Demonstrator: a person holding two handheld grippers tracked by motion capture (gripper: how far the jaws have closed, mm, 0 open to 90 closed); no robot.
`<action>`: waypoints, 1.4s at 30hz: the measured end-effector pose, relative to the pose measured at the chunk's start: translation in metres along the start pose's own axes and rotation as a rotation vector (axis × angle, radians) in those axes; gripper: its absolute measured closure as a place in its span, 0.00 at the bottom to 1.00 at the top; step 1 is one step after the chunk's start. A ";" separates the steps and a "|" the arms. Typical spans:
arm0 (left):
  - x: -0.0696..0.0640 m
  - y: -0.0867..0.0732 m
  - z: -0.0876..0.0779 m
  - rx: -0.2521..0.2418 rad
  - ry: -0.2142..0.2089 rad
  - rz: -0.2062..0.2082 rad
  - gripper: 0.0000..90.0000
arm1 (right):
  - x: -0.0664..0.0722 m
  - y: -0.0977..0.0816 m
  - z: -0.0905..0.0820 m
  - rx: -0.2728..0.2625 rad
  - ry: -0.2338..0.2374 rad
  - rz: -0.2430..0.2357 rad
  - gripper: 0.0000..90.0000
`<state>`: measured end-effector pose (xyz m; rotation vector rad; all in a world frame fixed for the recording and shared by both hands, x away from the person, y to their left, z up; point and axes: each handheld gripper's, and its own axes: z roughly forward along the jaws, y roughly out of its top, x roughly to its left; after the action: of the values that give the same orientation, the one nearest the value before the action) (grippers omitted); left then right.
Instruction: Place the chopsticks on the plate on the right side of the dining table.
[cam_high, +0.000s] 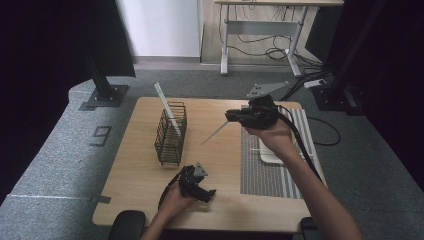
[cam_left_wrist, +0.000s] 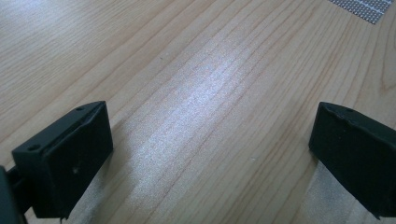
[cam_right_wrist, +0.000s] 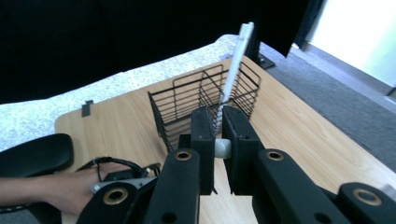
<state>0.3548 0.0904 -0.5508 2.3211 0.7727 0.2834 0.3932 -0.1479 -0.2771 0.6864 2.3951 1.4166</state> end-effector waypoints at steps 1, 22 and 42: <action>0.000 0.000 0.000 0.000 0.000 0.000 0.00 | -0.001 -0.001 -0.003 0.000 -0.009 -0.002 0.92; 0.002 0.015 -0.010 -0.018 -0.025 0.025 0.11 | -0.012 -0.030 -0.028 0.030 -0.045 0.024 0.92; 0.009 0.058 -0.035 -0.139 -0.047 0.084 0.33 | 0.003 -0.039 -0.007 0.071 0.009 0.018 0.92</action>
<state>0.3751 0.0792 -0.4861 2.2239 0.6135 0.3095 0.3774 -0.1671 -0.3081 0.7228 2.4623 1.3497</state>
